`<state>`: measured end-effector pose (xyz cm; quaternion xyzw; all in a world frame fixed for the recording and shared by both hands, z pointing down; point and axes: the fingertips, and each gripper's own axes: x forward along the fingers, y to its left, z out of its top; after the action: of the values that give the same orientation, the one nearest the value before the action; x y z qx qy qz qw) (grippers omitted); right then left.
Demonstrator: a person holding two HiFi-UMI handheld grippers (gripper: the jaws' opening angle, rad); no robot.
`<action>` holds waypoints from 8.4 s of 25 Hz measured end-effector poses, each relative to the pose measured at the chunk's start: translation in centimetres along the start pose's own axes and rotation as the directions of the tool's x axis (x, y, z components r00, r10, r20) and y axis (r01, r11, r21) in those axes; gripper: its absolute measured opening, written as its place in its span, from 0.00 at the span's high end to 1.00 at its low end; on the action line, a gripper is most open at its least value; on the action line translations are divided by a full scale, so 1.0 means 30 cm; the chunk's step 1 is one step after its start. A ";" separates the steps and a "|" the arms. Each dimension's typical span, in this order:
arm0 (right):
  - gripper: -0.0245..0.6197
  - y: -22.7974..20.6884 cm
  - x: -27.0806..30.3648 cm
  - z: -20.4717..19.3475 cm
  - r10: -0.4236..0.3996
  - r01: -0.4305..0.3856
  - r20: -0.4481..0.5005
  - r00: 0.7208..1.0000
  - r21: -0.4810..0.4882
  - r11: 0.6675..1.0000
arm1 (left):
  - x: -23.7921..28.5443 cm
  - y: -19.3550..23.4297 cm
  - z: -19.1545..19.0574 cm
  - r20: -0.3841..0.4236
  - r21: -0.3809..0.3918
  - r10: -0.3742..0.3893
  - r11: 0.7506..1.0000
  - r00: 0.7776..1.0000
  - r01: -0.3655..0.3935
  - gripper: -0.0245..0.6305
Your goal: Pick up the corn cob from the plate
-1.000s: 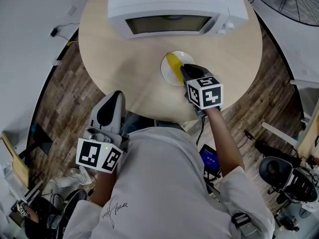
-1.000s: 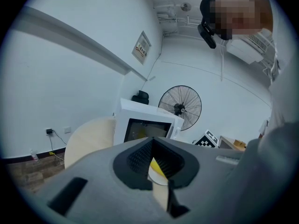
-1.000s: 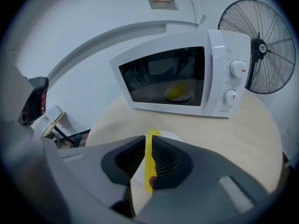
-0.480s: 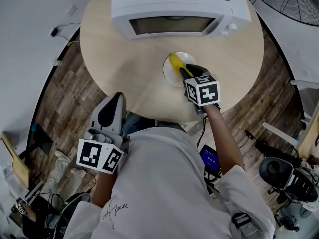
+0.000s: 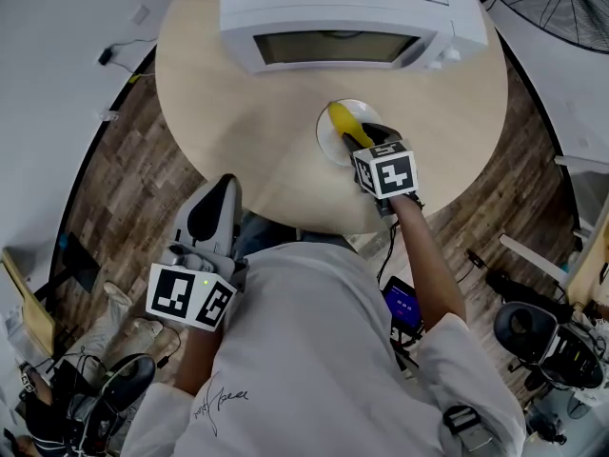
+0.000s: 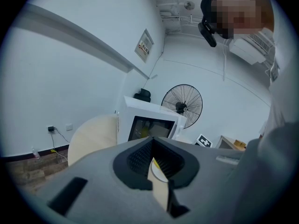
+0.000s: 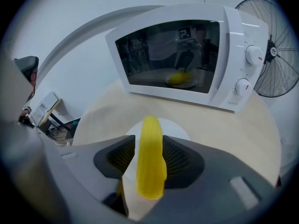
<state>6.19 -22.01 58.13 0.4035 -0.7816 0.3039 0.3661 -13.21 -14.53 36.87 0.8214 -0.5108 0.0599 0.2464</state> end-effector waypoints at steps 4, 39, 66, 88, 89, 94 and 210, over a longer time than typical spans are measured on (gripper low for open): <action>0.61 -0.007 0.024 -0.014 -0.011 0.011 -0.032 0.999 -0.010 1.000 | 0.001 0.011 0.001 -0.003 -0.003 0.002 1.000 1.000 -0.002 0.97; 0.54 -0.017 0.149 -0.074 -0.067 0.045 -0.189 0.980 -0.118 0.992 | 0.050 0.008 -0.005 -0.040 -0.033 -0.024 0.999 0.999 0.023 0.97; 0.55 -0.038 0.101 -0.075 -0.072 0.056 -0.181 0.981 -0.090 0.994 | 0.042 -0.051 -0.021 -0.032 -0.031 -0.054 0.998 0.998 0.053 0.97; 0.55 -0.051 0.054 -0.055 -0.050 0.046 -0.138 0.989 -0.036 0.998 | 0.043 -0.084 -0.042 -0.044 -0.021 -0.057 0.998 0.997 0.056 0.97; 0.55 -0.051 0.050 -0.053 -0.049 0.045 -0.134 0.990 -0.036 0.998 | 0.044 -0.087 -0.041 -0.043 -0.021 -0.058 0.998 0.997 0.057 0.97; 0.55 -0.054 0.025 -0.046 -0.052 0.048 -0.114 0.992 -0.032 0.998 | 0.047 -0.101 -0.040 -0.040 -0.022 -0.063 0.998 0.997 0.062 0.97; 0.55 0.017 -0.696 0.061 -0.027 -0.052 0.453 0.891 0.160 0.986 | 0.003 -0.236 -0.070 0.009 0.002 -0.071 0.997 0.997 0.071 0.97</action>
<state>13.62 -14.64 39.97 0.4874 -0.8196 0.2683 0.1367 -6.70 -11.11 36.30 0.8395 -0.4825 0.0478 0.2453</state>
